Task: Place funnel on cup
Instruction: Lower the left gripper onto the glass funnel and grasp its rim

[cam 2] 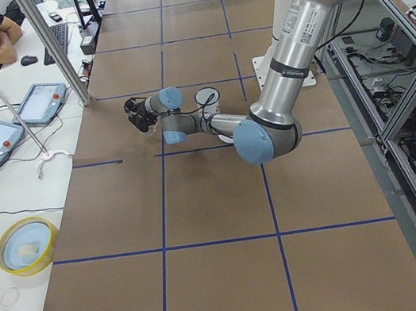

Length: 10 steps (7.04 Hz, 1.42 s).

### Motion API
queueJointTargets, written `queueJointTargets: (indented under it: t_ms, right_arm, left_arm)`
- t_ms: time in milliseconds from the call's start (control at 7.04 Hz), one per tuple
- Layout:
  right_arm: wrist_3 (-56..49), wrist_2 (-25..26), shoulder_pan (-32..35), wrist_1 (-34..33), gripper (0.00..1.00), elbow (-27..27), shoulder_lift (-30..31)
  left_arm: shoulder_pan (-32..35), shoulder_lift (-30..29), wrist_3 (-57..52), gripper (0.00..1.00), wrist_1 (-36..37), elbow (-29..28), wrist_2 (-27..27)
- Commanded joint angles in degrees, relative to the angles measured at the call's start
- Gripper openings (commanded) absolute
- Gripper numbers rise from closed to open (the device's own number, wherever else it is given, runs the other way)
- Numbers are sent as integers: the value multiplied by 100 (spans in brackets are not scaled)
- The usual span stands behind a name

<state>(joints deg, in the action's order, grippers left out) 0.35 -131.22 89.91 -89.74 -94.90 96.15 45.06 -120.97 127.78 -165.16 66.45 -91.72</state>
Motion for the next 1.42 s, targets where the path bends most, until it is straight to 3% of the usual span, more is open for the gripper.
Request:
queueJointTargets:
  t_ms: [0, 142, 426, 710, 852, 995, 1279]
  right_arm:
    - [0, 0, 0, 0, 100, -2, 0]
    - [0, 0, 0, 0, 100, -2, 0]
    - [0, 0, 0, 0, 100, 7, 0]
    - [0, 0, 0, 0, 100, -2, 0]
    - [0, 0, 0, 0, 100, -2, 0]
    - [0, 0, 0, 0, 100, 7, 0]
    - [0, 0, 0, 0, 100, -2, 0]
  left_arm:
    - [-76, 3, -7, 65, -16, -62, 14]
    - [-85, 3, -7, 65, -17, -62, 14]
    - [-85, 3, -7, 39, -17, -62, 14]
    - [-111, 3, -7, 37, -17, -62, 14]
    - [-129, 3, -7, 14, -17, -54, 14]
    - [-120, 3, -16, 0, -17, -19, 14]
    - [-59, 21, -86, 0, 36, 313, 5]
